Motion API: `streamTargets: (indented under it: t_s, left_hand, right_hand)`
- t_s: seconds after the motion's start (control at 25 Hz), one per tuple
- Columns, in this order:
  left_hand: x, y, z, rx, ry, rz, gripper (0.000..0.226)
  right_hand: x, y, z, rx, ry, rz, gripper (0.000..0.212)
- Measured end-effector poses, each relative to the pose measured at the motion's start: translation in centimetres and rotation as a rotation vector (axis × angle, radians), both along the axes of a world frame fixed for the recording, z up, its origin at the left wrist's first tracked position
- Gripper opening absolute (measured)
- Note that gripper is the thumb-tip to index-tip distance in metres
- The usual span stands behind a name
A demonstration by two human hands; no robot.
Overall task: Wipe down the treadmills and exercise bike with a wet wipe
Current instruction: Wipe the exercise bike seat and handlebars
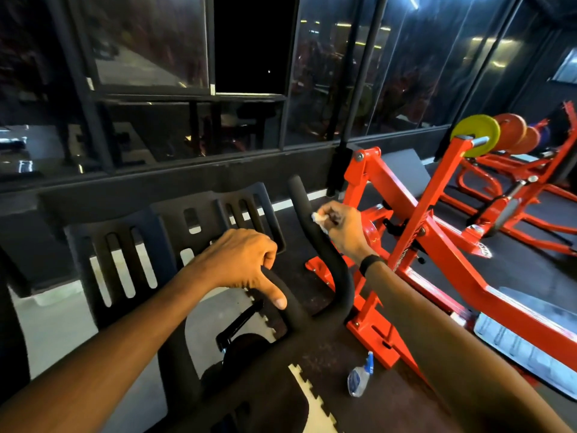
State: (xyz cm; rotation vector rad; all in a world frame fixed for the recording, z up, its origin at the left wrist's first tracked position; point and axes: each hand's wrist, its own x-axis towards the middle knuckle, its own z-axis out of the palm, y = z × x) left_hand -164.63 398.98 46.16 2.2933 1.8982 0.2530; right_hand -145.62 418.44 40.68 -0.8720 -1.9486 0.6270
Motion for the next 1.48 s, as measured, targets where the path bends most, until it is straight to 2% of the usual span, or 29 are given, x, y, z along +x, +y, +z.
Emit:
streamTargets:
  t_s: [0.4, 0.64, 0.76, 1.0, 1.12, 1.2, 1.28, 1.36, 1.48]
  left_hand:
    - [-0.1, -0.3, 0.2, 0.046, -0.019, -0.051, 0.066]
    - [-0.3, 0.1, -0.4, 0.093, -0.038, -0.075, 0.067]
    - [-0.2, 0.3, -0.4, 0.079, -0.035, -0.090, 0.067]
    - [-0.2, 0.6, -0.5, 0.071, -0.039, -0.113, 0.066]
    - [-0.5, 0.7, -0.4, 0.068, -0.036, -0.116, 0.067]
    - [-0.6, 0.8, -0.6, 0.084, -0.017, -0.116, 0.070]
    - [-0.5, 0.7, -0.7, 0.084, -0.004, -0.122, 0.072]
    - [-0.6, 0.6, -0.5, 0.071, -0.005, -0.112, 0.071]
    - [-0.5, 0.5, -0.5, 0.065, -0.012, -0.099, 0.072]
  right_hand:
    - [5.7, -7.5, -2.2, -0.098, -0.026, -0.219, 0.040]
    - [7.1, -14.6, -4.4, -0.178, 0.094, -0.493, 0.031]
    - [6.6, -18.9, -4.4, -0.152, 0.130, -0.479, 0.035]
    - [3.8, -24.8, -3.7, -0.143, 0.063, -0.383, 0.020]
    - [2.2, -22.2, 0.8, -0.148, 0.165, -0.233, 0.006]
    - [0.5, -18.0, 4.1, -0.026, 0.160, -0.234, 0.007]
    - [-2.0, -12.8, 6.7, 0.165, 0.038, -0.253, 0.008]
    - [-5.1, -7.7, 8.2, 0.332, -0.092, -0.246, 0.018]
    - [-8.1, -2.5, 8.0, 0.457, -0.374, -0.168, 0.033]
